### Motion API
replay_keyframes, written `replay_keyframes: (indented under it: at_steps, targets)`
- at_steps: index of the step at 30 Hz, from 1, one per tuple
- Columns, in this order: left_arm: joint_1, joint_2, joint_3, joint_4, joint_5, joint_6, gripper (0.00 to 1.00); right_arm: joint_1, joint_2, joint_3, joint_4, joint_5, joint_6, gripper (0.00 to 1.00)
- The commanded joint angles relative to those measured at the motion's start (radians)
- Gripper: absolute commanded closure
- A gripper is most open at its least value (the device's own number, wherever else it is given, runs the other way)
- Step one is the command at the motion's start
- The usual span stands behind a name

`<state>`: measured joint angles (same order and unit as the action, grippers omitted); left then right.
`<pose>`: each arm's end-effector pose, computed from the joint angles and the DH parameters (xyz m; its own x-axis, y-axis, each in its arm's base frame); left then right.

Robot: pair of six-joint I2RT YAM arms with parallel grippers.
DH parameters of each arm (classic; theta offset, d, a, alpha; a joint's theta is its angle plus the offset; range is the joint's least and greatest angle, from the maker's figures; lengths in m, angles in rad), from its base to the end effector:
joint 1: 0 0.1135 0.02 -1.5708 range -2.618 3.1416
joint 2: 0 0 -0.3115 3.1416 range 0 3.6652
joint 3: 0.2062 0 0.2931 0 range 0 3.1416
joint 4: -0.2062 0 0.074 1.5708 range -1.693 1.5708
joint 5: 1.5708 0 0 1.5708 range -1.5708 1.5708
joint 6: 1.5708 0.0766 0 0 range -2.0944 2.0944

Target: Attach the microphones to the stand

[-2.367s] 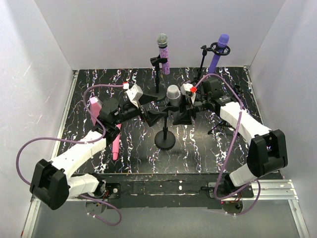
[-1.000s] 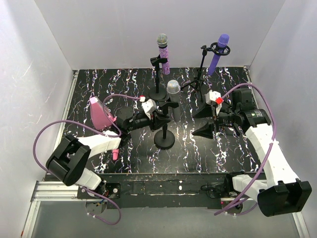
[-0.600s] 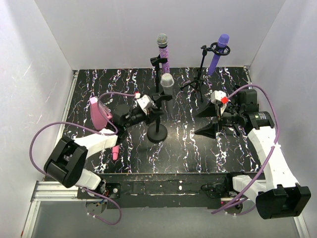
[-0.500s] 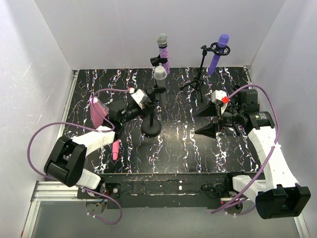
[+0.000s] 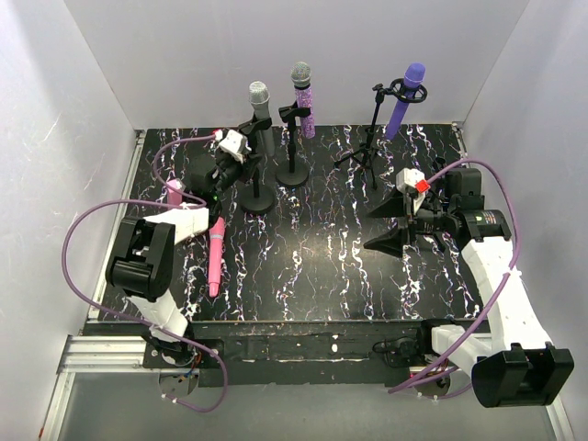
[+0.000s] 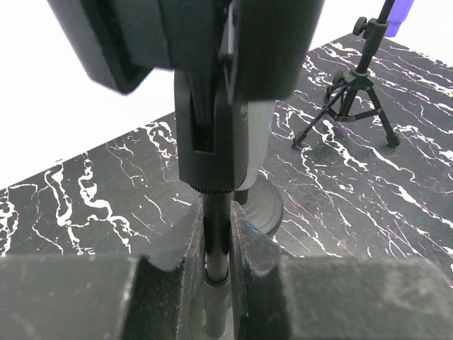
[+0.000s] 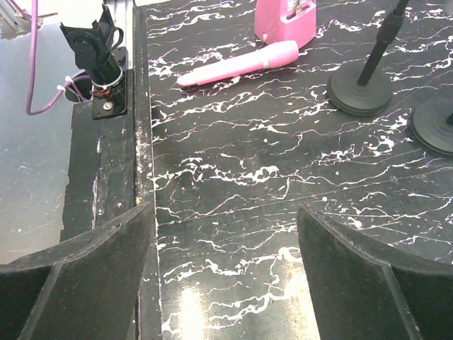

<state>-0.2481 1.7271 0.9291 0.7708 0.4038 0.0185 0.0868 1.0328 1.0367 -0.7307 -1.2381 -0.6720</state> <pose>0.4348 -0.1412 0.2538 -0.0151 0.0214 -0.9997 0.6069 0.7947 0.0078 0.2139 0.0913 0.3763 -0.0624 -0.2095 -0.9758 -0.9849 0.1709 0.0263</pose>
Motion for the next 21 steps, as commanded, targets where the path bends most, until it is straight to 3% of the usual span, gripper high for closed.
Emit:
replay_keyframes:
  at_steps: [1,2,4,6,7,11,13,17,21]
  targets:
    - [-0.005,-0.034,0.051,0.036,0.009,0.009,0.99,-0.016,-0.02,-0.001,0.016,-0.04,0.009,0.12]
    - [-0.003,-0.04,0.048,0.03,0.006,0.008,0.96,-0.018,-0.02,-0.004,0.017,-0.041,0.009,0.12]
    - [-0.002,-0.064,0.03,0.016,-0.025,-0.011,0.74,-0.025,-0.025,-0.009,0.017,-0.041,0.008,0.12]
    - [-0.002,-0.098,0.001,-0.002,-0.052,-0.04,0.45,-0.028,-0.027,-0.013,0.013,-0.041,0.003,0.12]
    - [0.001,-0.119,-0.012,-0.014,-0.063,-0.046,0.35,-0.03,-0.03,-0.015,0.01,-0.04,0.002,0.12]
    - [0.009,-0.233,-0.065,-0.091,-0.102,-0.077,0.1,-0.039,-0.039,-0.006,-0.03,-0.034,-0.027,0.12]
    - [0.012,-0.314,-0.093,-0.148,-0.131,-0.094,0.02,-0.047,-0.042,0.008,-0.079,-0.037,-0.075,0.12]
    - [0.013,-0.502,-0.159,-0.299,-0.169,-0.172,0.02,-0.062,-0.05,0.048,-0.208,-0.02,-0.195,0.12]
    - [0.018,-0.688,-0.18,-0.522,-0.169,-0.271,0.02,-0.076,-0.06,0.085,-0.217,0.057,-0.114,0.11]
